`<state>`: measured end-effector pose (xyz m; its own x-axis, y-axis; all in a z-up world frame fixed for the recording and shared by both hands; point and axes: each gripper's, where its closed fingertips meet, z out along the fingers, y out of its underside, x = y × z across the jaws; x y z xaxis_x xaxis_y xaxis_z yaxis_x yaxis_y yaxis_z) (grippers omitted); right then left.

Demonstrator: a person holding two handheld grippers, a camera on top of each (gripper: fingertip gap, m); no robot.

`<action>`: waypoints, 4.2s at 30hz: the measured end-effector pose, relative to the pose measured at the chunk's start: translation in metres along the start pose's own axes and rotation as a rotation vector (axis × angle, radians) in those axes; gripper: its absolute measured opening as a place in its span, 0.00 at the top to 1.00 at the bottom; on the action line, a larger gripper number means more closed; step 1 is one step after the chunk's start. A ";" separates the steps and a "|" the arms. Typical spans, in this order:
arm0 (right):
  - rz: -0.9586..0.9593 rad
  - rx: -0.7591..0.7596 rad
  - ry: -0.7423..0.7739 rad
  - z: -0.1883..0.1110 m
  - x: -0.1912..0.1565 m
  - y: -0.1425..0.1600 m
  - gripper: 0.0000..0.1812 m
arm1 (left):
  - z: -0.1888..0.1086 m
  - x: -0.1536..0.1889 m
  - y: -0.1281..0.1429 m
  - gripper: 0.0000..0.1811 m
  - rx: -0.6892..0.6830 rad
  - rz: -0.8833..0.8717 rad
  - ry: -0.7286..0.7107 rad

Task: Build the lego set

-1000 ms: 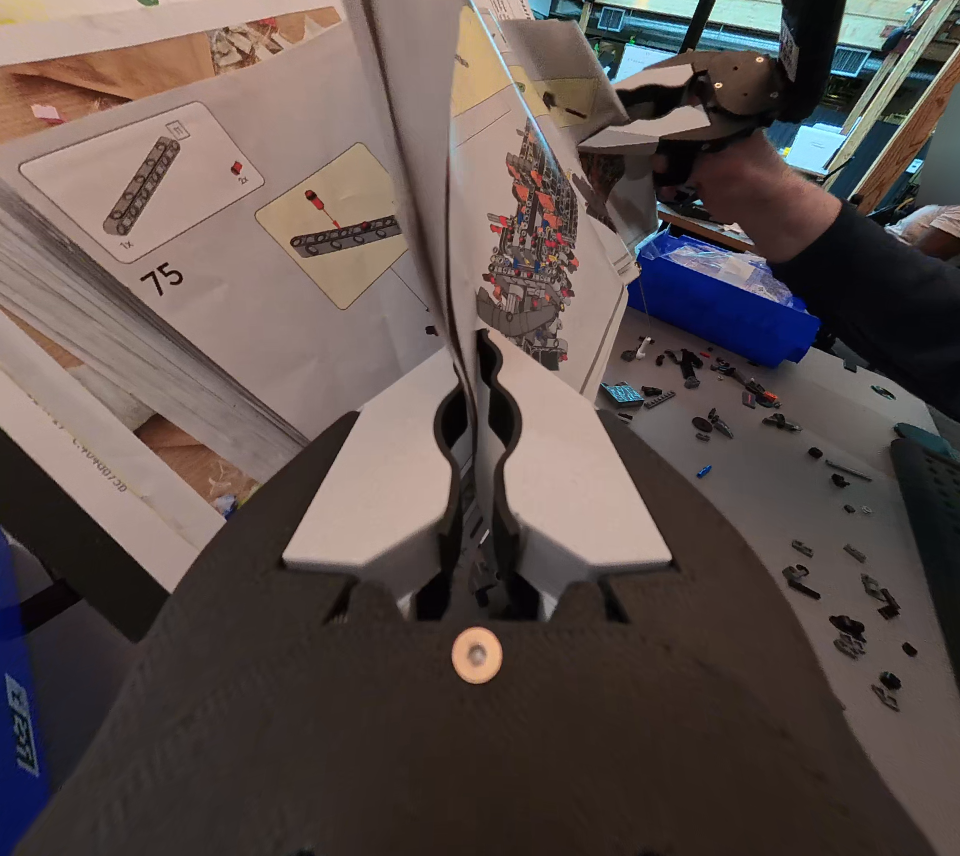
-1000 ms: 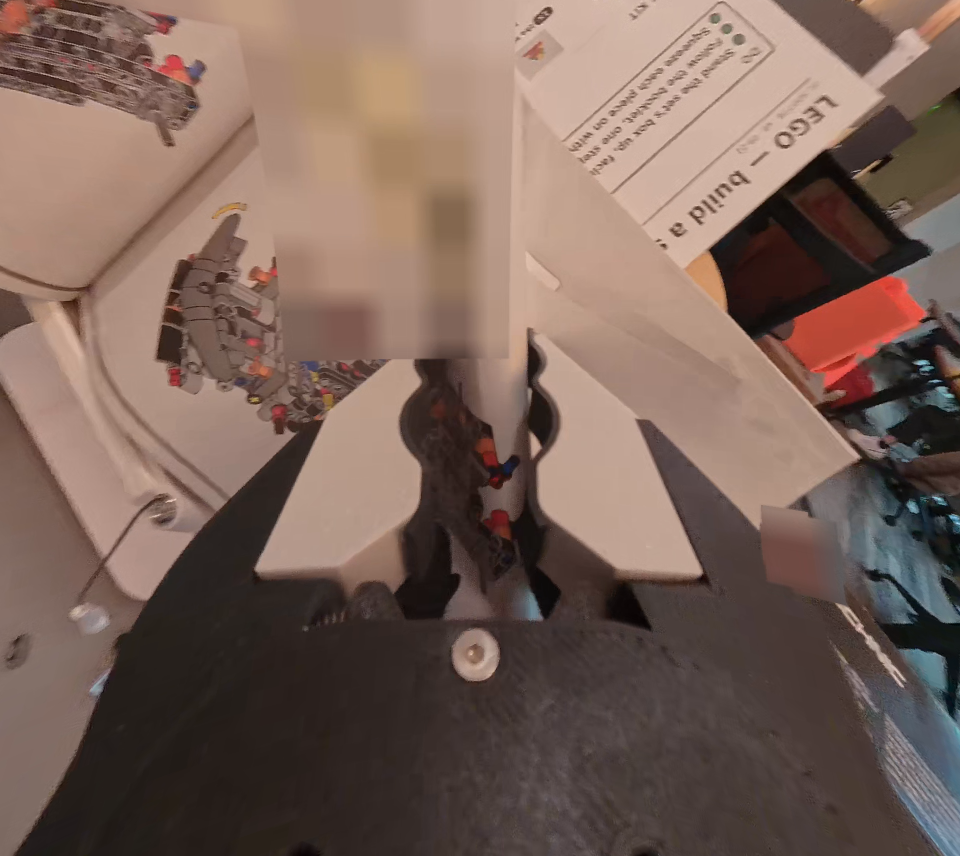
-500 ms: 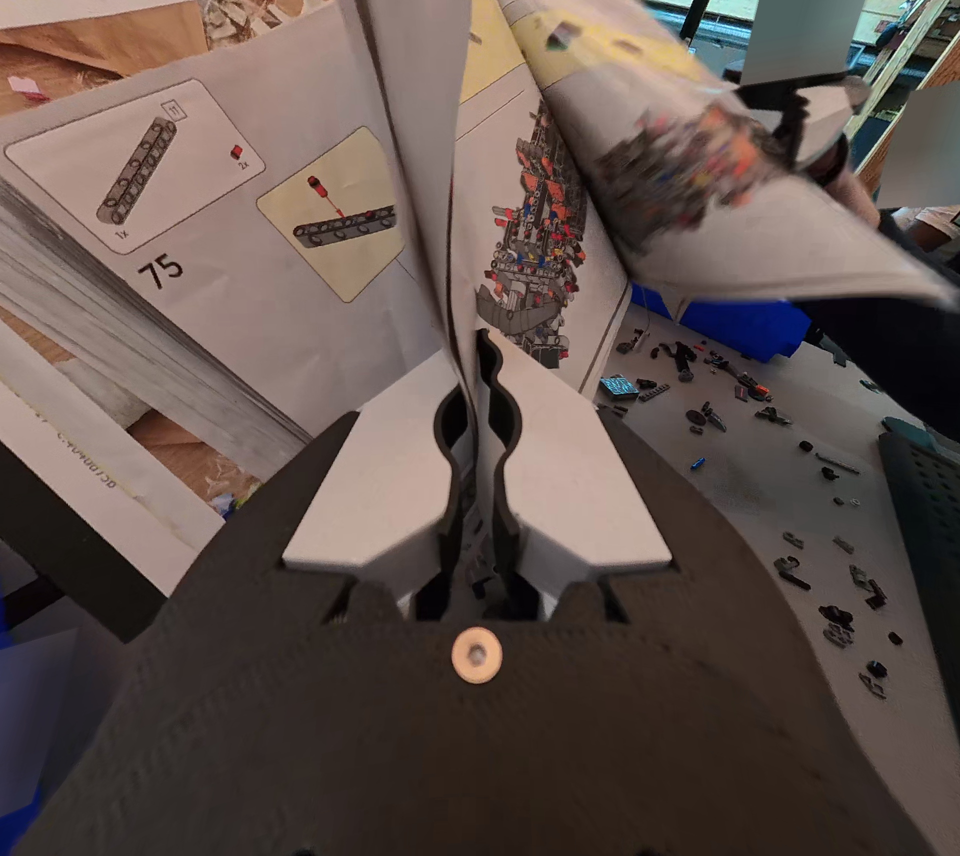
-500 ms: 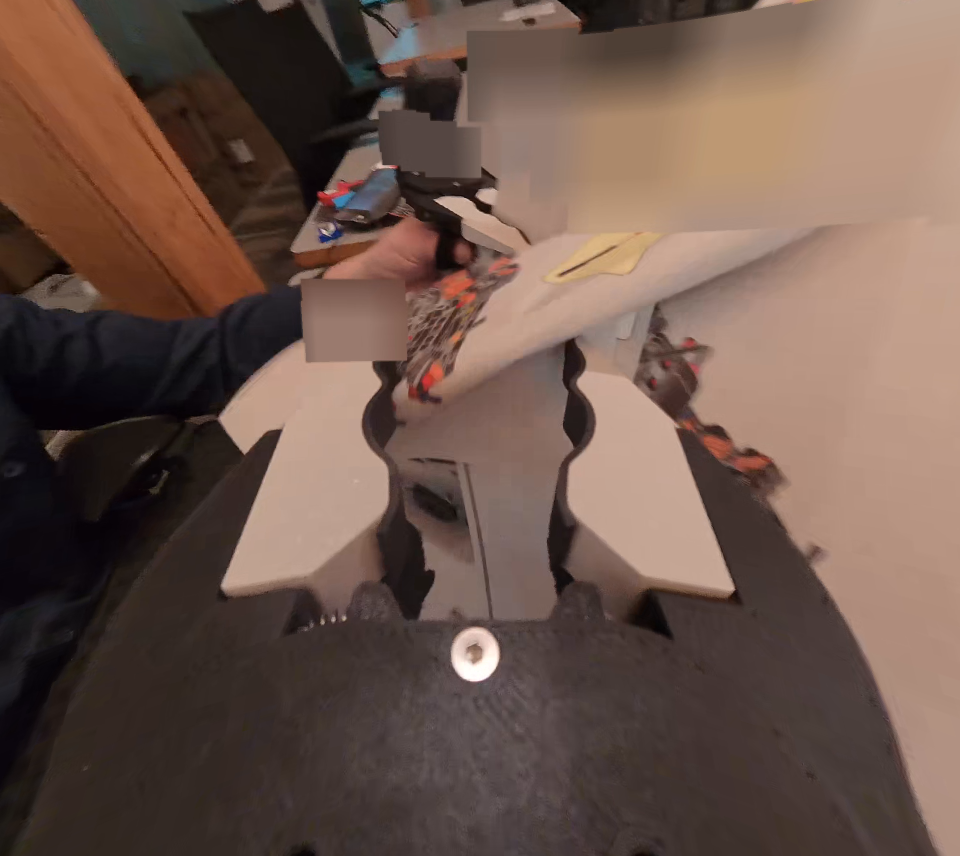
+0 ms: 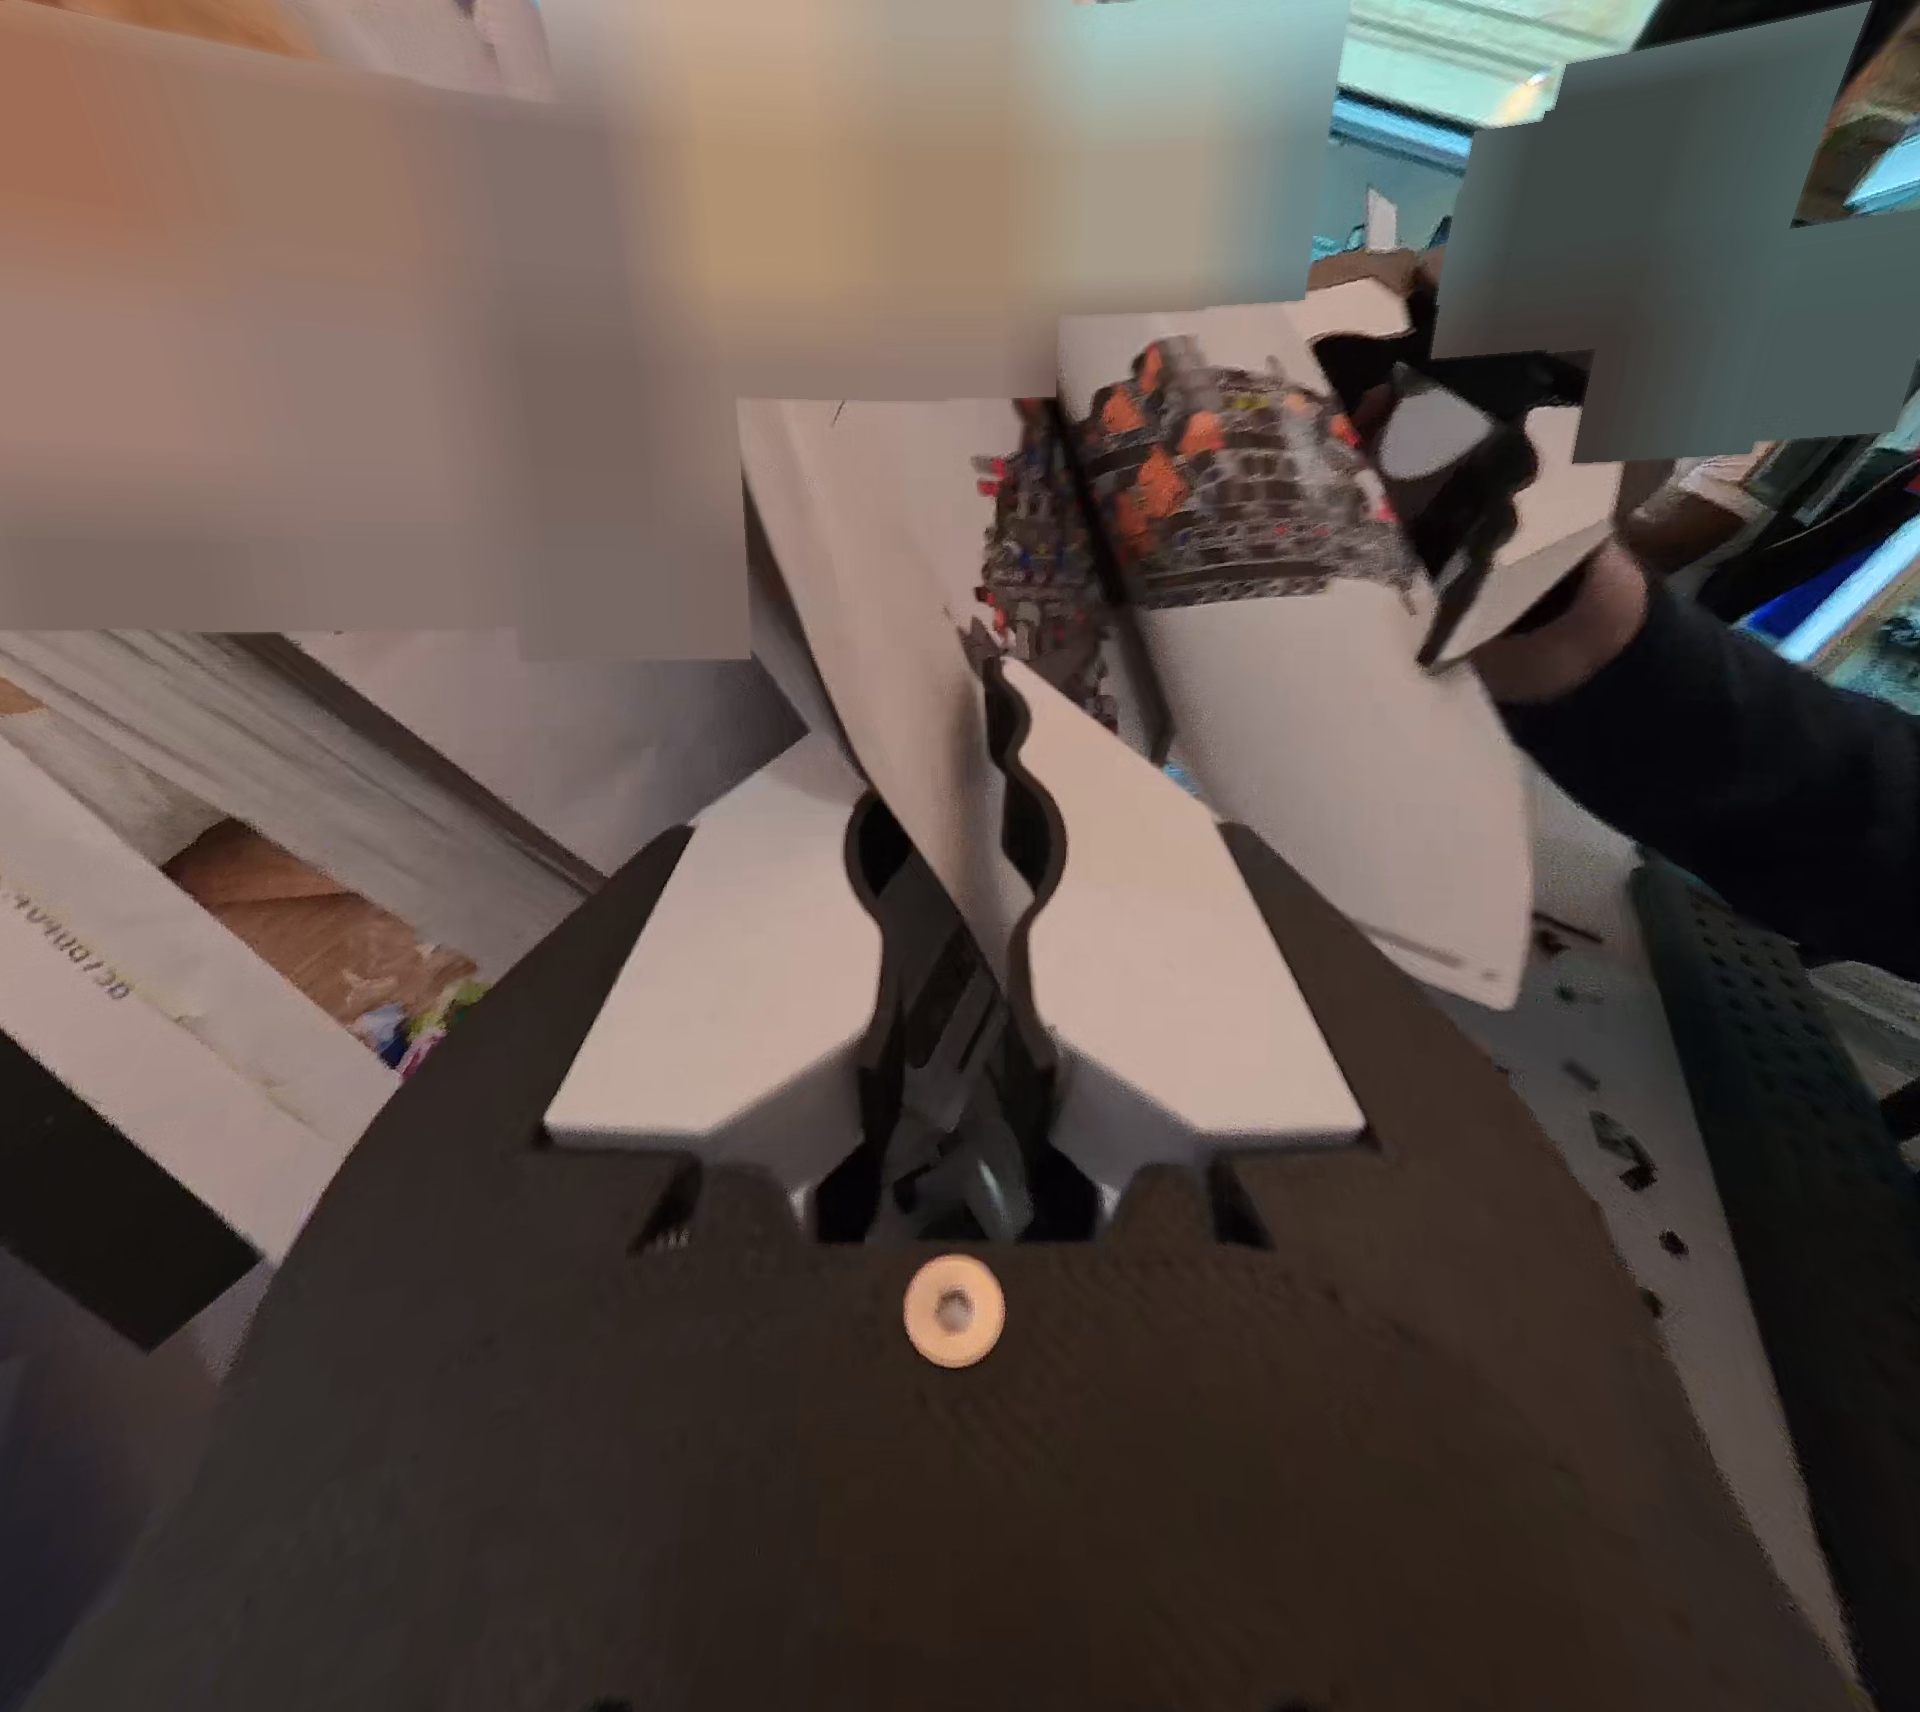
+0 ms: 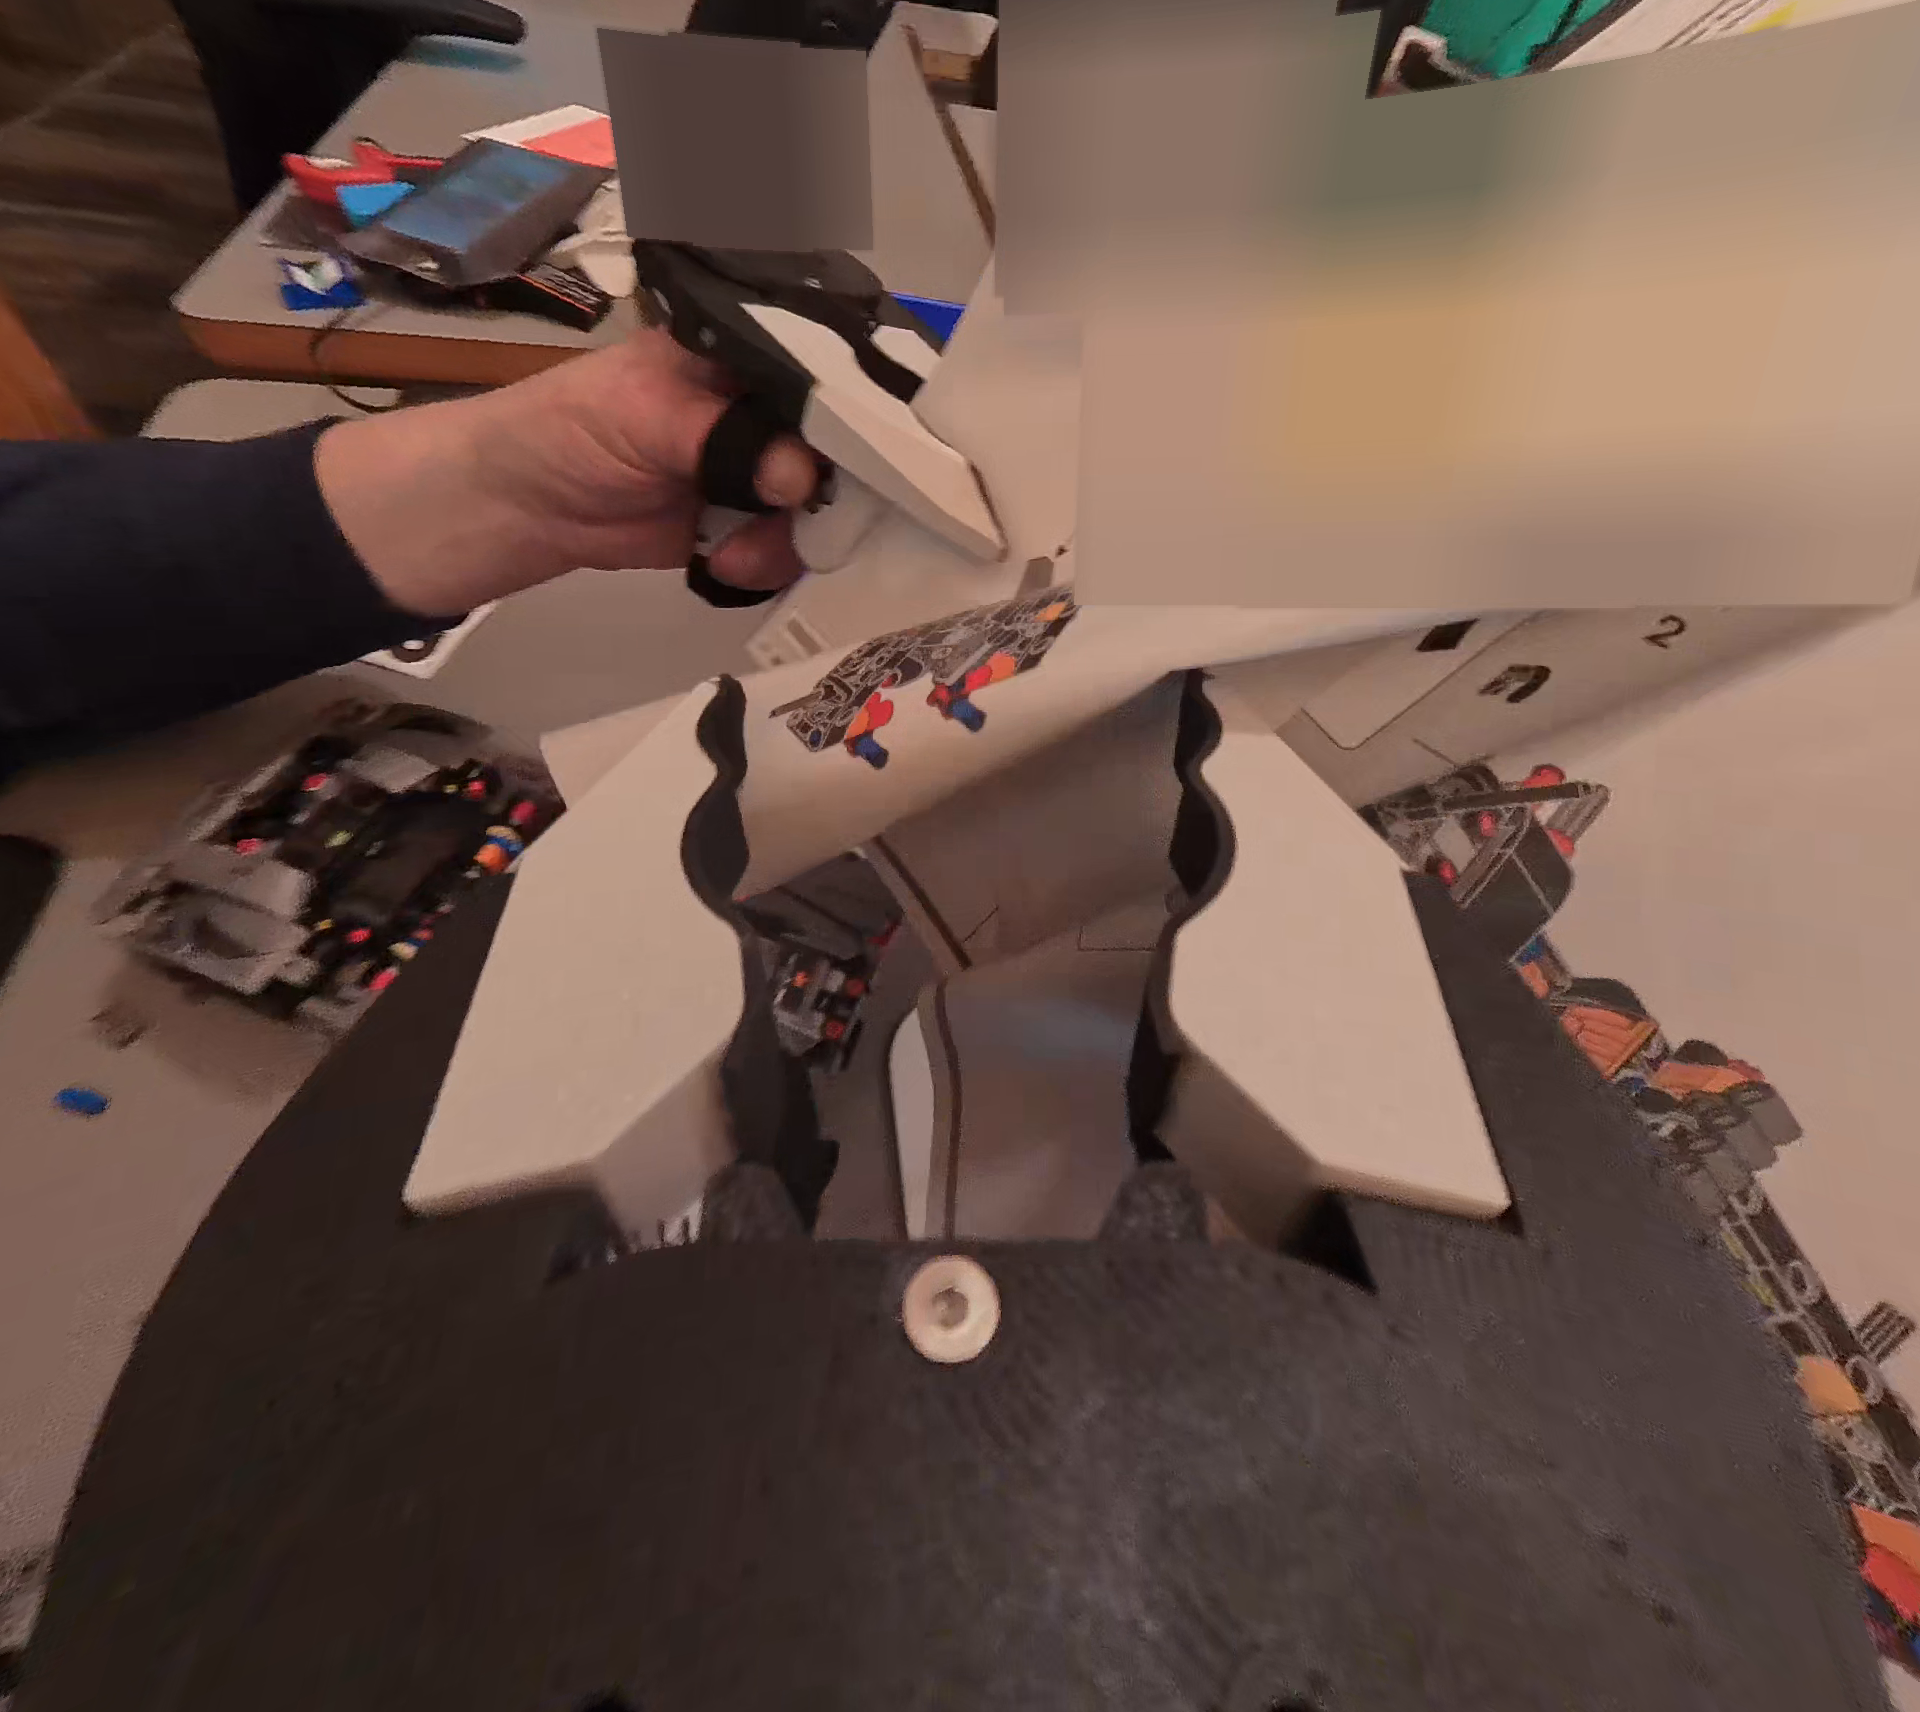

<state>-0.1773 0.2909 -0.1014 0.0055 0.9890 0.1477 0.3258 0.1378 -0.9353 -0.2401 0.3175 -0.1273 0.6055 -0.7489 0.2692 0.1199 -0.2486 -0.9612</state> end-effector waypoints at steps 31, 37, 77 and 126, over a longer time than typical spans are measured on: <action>-0.101 0.145 0.304 -0.082 0.050 -0.057 0.45 | 0.029 0.033 0.027 0.84 -0.132 0.004 0.133; 0.038 -0.134 0.673 -0.188 0.146 0.031 0.36 | 0.025 0.023 0.025 1.00 -0.105 -0.007 0.099; 0.052 0.126 -0.056 0.005 -0.024 -0.040 0.59 | -0.004 0.049 -0.003 0.52 0.034 -0.070 0.379; -0.711 -0.478 0.269 -0.015 -0.002 0.075 0.71 | 0.001 -0.034 -0.062 1.00 0.001 0.139 -0.092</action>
<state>-0.1383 0.2988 -0.1667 -0.1457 0.6244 0.7674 0.6953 0.6164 -0.3696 -0.2670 0.3585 -0.0772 0.6862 -0.7163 0.1266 0.0306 -0.1455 -0.9889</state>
